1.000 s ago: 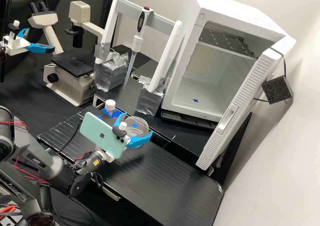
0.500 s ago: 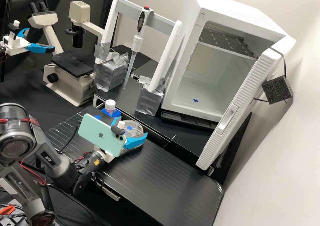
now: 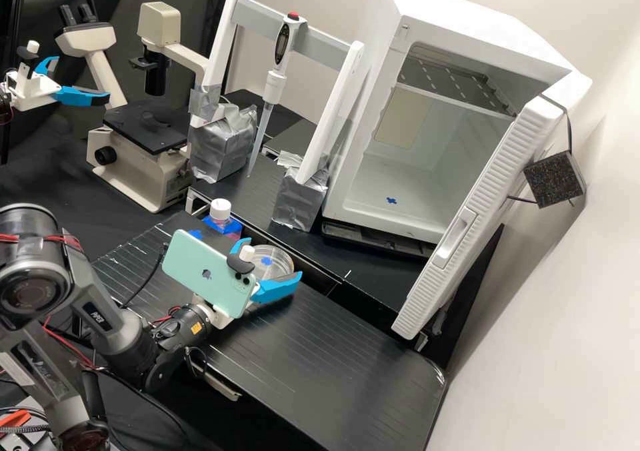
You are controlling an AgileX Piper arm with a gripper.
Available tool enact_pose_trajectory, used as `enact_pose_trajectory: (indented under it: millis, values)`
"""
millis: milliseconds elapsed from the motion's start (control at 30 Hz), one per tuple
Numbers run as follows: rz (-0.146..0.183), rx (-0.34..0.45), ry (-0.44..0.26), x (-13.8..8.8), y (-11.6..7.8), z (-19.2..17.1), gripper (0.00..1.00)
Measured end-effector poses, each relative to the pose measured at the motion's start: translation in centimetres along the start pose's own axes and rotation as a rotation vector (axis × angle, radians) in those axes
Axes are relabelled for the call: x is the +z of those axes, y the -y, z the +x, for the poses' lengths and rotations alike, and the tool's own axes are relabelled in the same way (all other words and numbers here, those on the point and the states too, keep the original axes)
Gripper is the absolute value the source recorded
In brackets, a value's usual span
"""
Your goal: Move the petri dish to the incubator
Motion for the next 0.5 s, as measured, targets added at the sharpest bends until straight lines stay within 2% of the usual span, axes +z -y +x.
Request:
enact_pose_trajectory:
  millis: [100,300,333,500]
  values:
    - [-0.014,-0.01,-0.009,0.05,-0.03,-0.1,0.0]
    - [-0.022,-0.026,-0.011,0.15,-0.02,-0.22,0.0]
    - [-0.022,-0.026,-0.011,0.15,-0.02,-0.22,1.0]
    - [-0.023,-0.026,-0.011,0.18,-0.04,-0.23,1.0]
